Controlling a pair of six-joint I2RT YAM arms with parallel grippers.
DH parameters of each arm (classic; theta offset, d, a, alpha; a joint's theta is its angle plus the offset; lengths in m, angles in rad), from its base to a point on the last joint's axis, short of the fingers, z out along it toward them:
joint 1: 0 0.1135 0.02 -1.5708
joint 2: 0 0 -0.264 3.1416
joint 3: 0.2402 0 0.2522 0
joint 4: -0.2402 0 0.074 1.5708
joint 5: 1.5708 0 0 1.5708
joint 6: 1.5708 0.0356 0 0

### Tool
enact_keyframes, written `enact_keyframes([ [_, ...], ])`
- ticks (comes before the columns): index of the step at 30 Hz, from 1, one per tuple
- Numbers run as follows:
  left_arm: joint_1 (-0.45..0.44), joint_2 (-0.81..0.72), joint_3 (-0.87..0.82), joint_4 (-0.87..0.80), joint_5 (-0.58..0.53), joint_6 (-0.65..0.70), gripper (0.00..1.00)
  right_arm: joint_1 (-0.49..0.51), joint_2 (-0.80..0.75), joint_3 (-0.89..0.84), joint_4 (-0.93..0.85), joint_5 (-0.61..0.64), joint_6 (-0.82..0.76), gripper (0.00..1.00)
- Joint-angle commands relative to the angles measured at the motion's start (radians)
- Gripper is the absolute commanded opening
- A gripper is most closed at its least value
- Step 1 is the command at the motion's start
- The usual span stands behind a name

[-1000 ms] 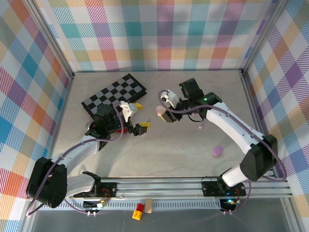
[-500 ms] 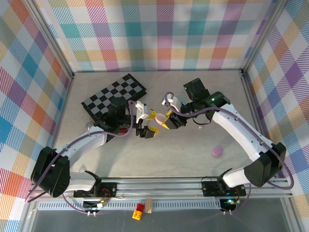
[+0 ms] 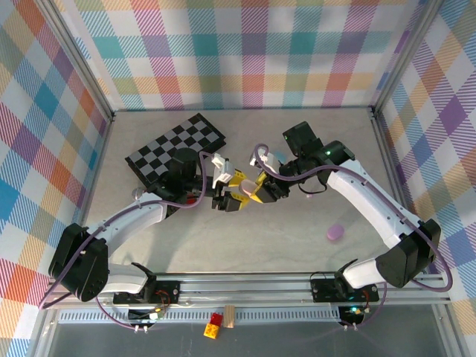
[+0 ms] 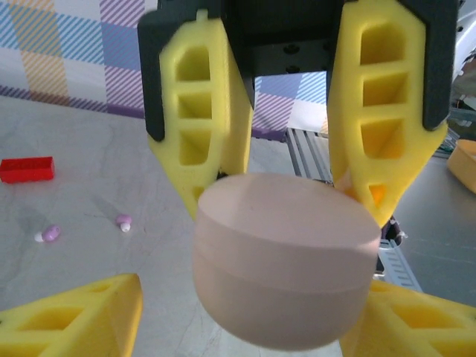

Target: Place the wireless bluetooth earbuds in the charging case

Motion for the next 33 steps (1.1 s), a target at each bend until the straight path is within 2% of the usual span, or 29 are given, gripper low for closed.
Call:
enact_keyframes([
  [1, -0.007, -0.008, 0.01, 0.062, 0.018, -0.034, 0.65, -0.001, -0.003, 0.02, -0.023, -0.045, -0.033, 0.3],
  [13, -0.007, -0.007, 0.005, 0.104, 0.065, -0.053, 0.62, -0.001, -0.001, 0.016, -0.022, -0.035, -0.035, 0.3],
  [18, -0.007, -0.002, 0.009, 0.102, 0.076, -0.05, 0.54, -0.001, 0.007, 0.022, -0.022, -0.029, -0.035, 0.3],
  [23, -0.009, -0.006, 0.008, 0.098, 0.091, -0.037, 0.5, -0.001, 0.015, 0.026, -0.025, -0.023, -0.036, 0.3],
  [27, -0.009, -0.012, 0.006, 0.079, 0.098, -0.008, 0.42, -0.001, 0.015, 0.028, -0.024, -0.011, -0.034, 0.3],
  [33, -0.009, -0.019, 0.0, 0.066, 0.08, -0.001, 0.38, -0.002, -0.01, 0.02, 0.009, 0.01, -0.017, 0.37],
])
